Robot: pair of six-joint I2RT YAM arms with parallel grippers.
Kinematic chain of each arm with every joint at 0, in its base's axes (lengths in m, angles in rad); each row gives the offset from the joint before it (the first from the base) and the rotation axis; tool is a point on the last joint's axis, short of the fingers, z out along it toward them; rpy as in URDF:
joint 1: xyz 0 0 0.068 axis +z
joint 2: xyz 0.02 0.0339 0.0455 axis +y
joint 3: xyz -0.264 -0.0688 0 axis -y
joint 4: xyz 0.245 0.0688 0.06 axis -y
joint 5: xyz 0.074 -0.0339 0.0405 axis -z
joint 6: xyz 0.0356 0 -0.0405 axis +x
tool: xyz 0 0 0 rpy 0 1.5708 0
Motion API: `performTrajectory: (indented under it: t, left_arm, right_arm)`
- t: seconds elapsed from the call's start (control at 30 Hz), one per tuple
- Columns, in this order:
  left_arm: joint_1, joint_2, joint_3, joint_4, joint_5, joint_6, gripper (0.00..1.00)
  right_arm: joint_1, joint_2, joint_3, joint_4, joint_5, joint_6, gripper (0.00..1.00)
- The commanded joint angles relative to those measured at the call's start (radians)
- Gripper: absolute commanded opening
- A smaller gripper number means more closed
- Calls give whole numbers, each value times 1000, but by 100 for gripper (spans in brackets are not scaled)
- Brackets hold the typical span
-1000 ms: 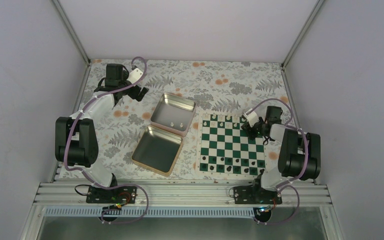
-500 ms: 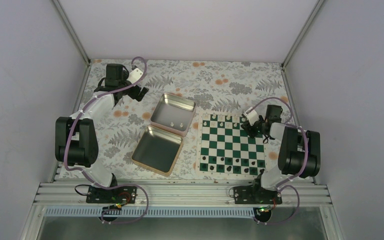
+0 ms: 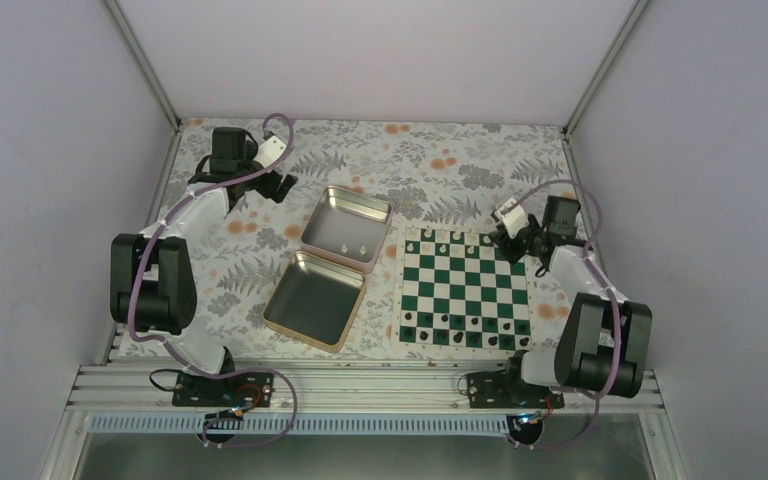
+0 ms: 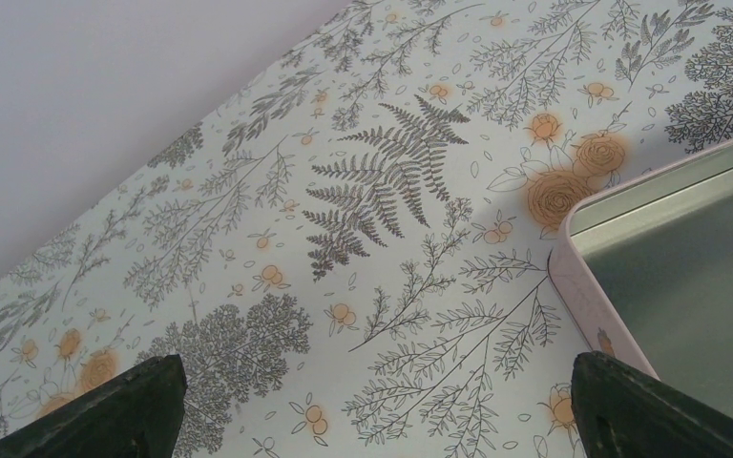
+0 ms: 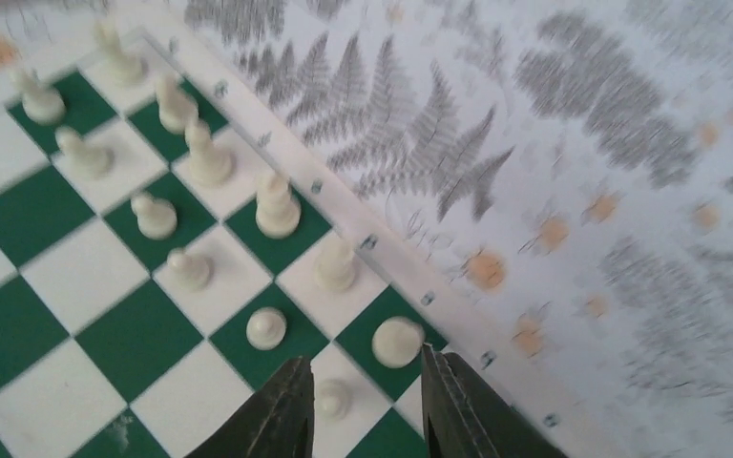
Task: Set up the chess pieces on the board
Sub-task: Place the chess piece on the chessboard, then pick up the chess piece from the storage box.
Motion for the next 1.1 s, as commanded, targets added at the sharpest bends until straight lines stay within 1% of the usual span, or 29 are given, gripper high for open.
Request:
performTrajectory:
  t: [0.0,0.1,0.23,0.37,0.6,0.77,0.93,1.07]
  left_arm:
    - [-5,10,14,1,21,-3,100]
    - [-4,3,26,-7,15,4,100]
    - [0,5,23,-13,21,13,100]
    - [4,44,26,-17,33,10,100]
    - [2,104,57,-26,49,6,100]
    - [2,113,39,-16,27,11,100]
    - [3,116,24,-6,5,15,100]
    - [3,125,27,-2,8,15,100]
  right_arm:
    - [-1,-73,163,-202,-87,-12,33]
    - [75,-52,281,-301,-125,9,35]
    - [241,46,425,-333,-112,52,36]
    - [393,216,589,-350,-102,72,36]
    - [578,520,839,-370,-110,44,35]
    - [672,652,941,-406,-114,-5,35]
    - [713,743,1036,-448,-125,-38,36]
    - [738,801,1099,-524,-134,-92,36]
